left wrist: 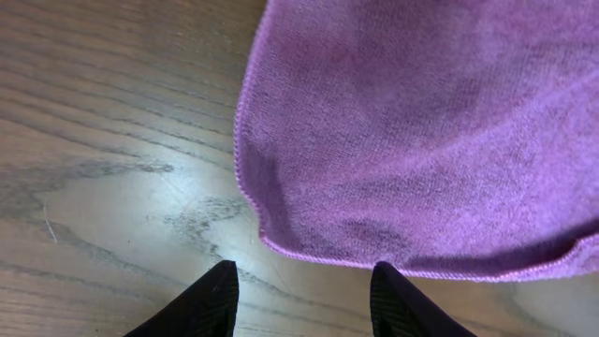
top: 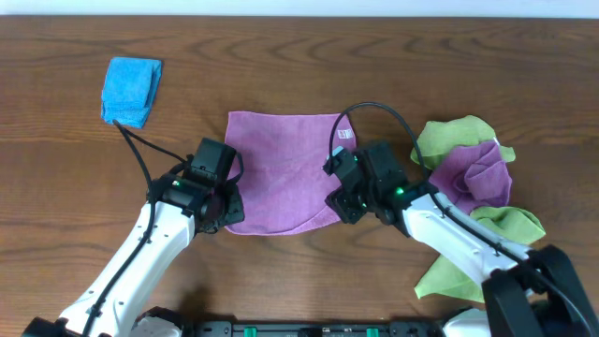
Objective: Fold the cloth
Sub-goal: 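Grasp the purple cloth's near edge with both grippers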
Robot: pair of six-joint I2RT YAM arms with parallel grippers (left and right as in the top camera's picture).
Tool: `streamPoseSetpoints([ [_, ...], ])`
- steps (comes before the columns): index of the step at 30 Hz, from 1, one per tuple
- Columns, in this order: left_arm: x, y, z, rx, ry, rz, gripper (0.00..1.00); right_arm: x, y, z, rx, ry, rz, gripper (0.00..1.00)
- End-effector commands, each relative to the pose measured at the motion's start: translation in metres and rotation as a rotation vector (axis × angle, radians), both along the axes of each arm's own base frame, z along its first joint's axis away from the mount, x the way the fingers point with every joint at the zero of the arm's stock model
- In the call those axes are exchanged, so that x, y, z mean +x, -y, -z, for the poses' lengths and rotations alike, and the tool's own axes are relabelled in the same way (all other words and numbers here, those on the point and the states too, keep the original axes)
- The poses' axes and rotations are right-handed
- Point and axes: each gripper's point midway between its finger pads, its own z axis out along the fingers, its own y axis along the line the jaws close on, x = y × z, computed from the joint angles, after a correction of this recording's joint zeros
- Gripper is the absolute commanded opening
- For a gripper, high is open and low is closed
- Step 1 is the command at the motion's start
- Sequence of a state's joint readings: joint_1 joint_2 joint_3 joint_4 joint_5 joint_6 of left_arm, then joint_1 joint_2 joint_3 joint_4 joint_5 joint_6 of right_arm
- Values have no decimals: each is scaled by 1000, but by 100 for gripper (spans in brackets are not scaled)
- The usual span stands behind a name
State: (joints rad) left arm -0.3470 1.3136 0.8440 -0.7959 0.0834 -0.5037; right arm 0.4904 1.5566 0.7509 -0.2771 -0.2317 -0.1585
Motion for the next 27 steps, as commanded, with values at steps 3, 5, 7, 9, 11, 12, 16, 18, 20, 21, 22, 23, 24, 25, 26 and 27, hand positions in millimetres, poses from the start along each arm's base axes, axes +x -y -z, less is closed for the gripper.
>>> streamPoseSetpoints([
  [3,-2,1,3,-8,-15,19,47,-8,-3,20,-19,-47,-50,56],
  [5,-2,1,3,-8,-12,26,47,-11,-6,19,1,-59,-61,54],
  [7,-1,1,3,-9,-9,26,48,-11,-8,18,12,-59,-66,49],
  [9,-1,1,3,-9,-8,27,48,-12,-8,18,14,-64,-67,43],
  [11,-1,1,3,-9,-8,27,48,-13,-8,19,10,-71,-67,33],
  [12,-1,1,3,-9,-8,27,48,-14,-7,19,8,-75,-67,29],
  [16,0,0,3,-2,-5,29,48,-17,-6,21,5,-94,-54,25],
  [18,1,-5,3,27,3,26,48,-18,-6,21,11,-104,-45,22],
  [20,2,-7,6,42,-1,22,48,-20,-9,20,30,-114,-55,18],
  [21,2,-7,7,43,-7,22,48,-21,-10,19,38,-118,-58,18],
  [22,1,-7,9,46,-16,21,48,-22,-11,18,46,-124,-54,18],
  [23,0,-7,11,47,-27,22,48,-22,-12,18,52,-129,-49,18],
  [24,-1,-6,14,43,-39,23,48,-22,-13,17,56,-131,-48,18],
  [25,-2,-4,16,32,-53,26,48,-22,-13,17,59,-134,-45,16],
  [26,-3,-2,18,23,-68,29,48,-22,-14,16,64,-136,-47,12],
  [27,-5,0,21,13,-84,32,47,-23,-15,16,71,-140,-46,9],
])
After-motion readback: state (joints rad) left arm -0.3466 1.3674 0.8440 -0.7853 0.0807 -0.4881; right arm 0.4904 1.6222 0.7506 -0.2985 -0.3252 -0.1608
